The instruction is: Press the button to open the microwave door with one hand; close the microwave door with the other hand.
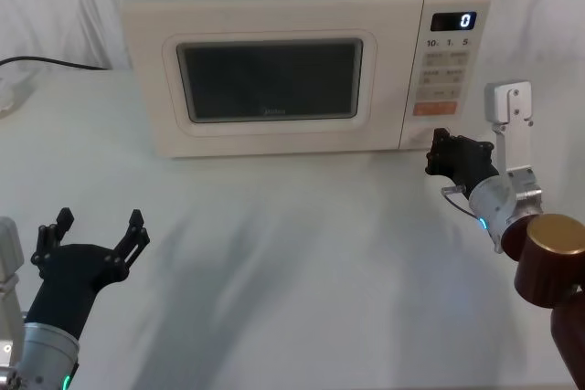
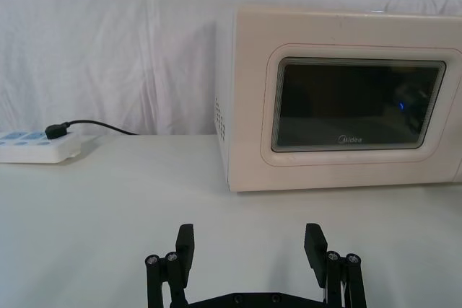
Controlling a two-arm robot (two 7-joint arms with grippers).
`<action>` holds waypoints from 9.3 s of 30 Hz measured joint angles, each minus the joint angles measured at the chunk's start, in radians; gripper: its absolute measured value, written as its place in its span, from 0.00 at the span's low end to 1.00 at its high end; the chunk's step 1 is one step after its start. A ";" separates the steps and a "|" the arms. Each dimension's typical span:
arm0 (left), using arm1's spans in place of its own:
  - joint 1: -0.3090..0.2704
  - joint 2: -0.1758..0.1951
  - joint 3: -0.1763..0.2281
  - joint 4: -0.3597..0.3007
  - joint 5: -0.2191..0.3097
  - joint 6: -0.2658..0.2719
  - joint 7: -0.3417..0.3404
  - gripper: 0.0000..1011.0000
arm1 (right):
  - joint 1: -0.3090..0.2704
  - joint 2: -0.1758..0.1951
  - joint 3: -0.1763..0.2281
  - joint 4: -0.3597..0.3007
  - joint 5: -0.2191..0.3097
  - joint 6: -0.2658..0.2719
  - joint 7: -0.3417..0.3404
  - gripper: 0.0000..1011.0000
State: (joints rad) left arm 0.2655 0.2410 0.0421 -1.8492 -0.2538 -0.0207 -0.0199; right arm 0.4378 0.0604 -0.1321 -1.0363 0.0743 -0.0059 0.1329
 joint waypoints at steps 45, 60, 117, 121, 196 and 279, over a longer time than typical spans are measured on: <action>0.000 0.000 0.000 0.000 0.000 0.000 0.000 0.99 | 0.098 -0.040 0.029 0.201 -0.002 -0.100 -0.013 0.00; 0.000 0.000 0.000 0.000 0.000 0.000 0.000 0.99 | 0.131 -0.047 0.027 0.252 -0.010 -0.114 -0.009 0.00; 0.000 0.000 0.000 0.000 0.000 0.000 0.000 0.99 | 0.029 -0.046 0.030 0.074 -0.024 -0.056 -0.027 0.00; 0.000 0.000 0.000 0.000 0.000 0.000 0.000 0.99 | -0.021 -0.041 0.031 -0.008 -0.025 -0.039 -0.030 0.00; 0.000 0.000 0.000 0.000 0.000 0.000 0.000 0.99 | -0.372 -0.100 0.068 -0.406 -0.090 -0.113 -0.135 0.00; -0.206 -0.013 0.035 -0.055 -0.023 0.194 -0.137 0.00 | -0.372 -0.100 0.067 -0.406 -0.088 -0.111 -0.135 0.00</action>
State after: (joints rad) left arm 0.0593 0.2275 0.0775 -1.9039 -0.2769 0.1736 -0.1574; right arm 0.0662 -0.0392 -0.0650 -1.4423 -0.0140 -0.1172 -0.0021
